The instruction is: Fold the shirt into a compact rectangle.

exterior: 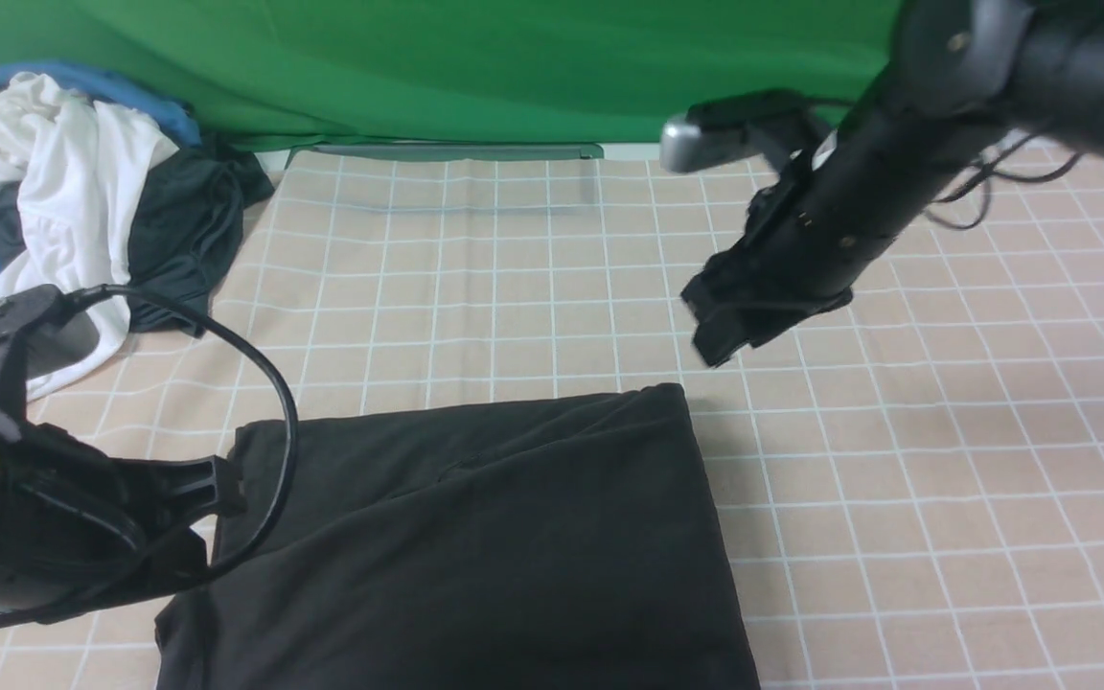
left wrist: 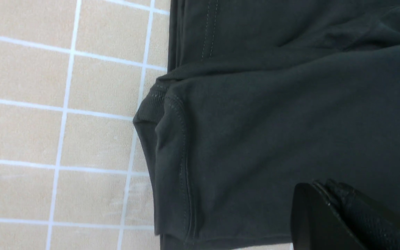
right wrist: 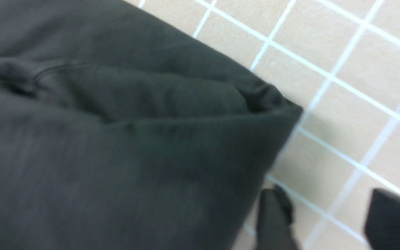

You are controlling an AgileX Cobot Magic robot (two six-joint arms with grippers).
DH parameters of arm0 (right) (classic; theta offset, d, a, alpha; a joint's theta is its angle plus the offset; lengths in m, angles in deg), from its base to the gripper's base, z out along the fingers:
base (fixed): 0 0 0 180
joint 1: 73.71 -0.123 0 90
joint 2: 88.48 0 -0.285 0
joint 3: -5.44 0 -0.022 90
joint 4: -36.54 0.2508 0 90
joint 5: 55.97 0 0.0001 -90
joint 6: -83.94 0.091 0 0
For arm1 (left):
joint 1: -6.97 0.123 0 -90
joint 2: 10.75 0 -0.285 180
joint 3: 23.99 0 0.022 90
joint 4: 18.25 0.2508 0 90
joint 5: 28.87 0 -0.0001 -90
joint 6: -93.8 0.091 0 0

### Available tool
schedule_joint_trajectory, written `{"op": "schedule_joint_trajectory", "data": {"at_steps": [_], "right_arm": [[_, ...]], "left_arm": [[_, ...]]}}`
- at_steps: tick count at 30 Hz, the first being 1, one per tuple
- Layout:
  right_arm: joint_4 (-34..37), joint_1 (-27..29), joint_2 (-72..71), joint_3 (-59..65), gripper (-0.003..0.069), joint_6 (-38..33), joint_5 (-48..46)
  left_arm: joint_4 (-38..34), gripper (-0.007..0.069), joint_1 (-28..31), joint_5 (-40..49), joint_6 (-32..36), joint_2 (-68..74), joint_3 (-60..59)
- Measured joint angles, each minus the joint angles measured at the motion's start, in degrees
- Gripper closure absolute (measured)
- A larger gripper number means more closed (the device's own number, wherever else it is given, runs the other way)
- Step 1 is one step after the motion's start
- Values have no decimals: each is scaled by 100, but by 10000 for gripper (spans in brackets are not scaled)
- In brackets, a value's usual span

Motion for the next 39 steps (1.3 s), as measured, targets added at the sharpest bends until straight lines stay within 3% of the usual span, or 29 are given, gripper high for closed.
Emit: {"op": "schedule_joint_trajectory", "data": {"at_steps": [3,6,9,11,13,14,17,25,27,28,31,32,33,35,37,38,39], "right_arm": [[81,-66,577,-248,89,0,168],[253,-92,845,-361,75,-5,162],[800,-103,1151,-389,122,-212,77],[1066,-115,1253,-394,230,-471,37],[1168,-119,1277,-477,437,-608,20],[1165,-106,1277,-547,500,-626,14],[1067,48,1279,-908,573,-544,-20],[583,1060,1283,-1618,571,-291,-57],[507,1220,1297,-1618,540,-236,-82],[494,1253,1303,-1618,512,-229,-90],[450,1294,1340,-1634,316,-217,-89],[450,1294,1345,-1655,286,-223,-112],[439,1294,1345,-1758,190,-236,-279],[401,1294,1314,-2028,136,-304,-737],[169,1294,1133,-2238,202,-304,-960],[40,1294,988,-2292,269,-298,-999],[-106,1294,756,-2367,381,-291,-1024]], "left_arm": [[-2,624,0,37,-44,-67,0],[-7,624,0,37,-74,-79,0],[-7,624,0,37,-81,-79,0],[-7,624,0,37,-81,-79,0],[-7,624,0,37,-81,-79,0],[-7,624,0,37,-81,-79,0],[-7,624,0,43,-81,-79,0],[-33,624,0,47,-81,-79,0],[-48,624,0,10,-81,-79,0],[-48,624,0,-12,-81,-79,0],[-52,624,0,-66,-81,-79,0],[-52,624,0,-84,-81,-79,0],[-52,624,0,-138,-81,-79,0],[-52,624,0,-228,-81,-79,0],[-52,624,0,-277,-81,-79,0],[-52,624,0,-278,-81,-79,0],[-52,624,0,-278,-81,-79,0]]}}
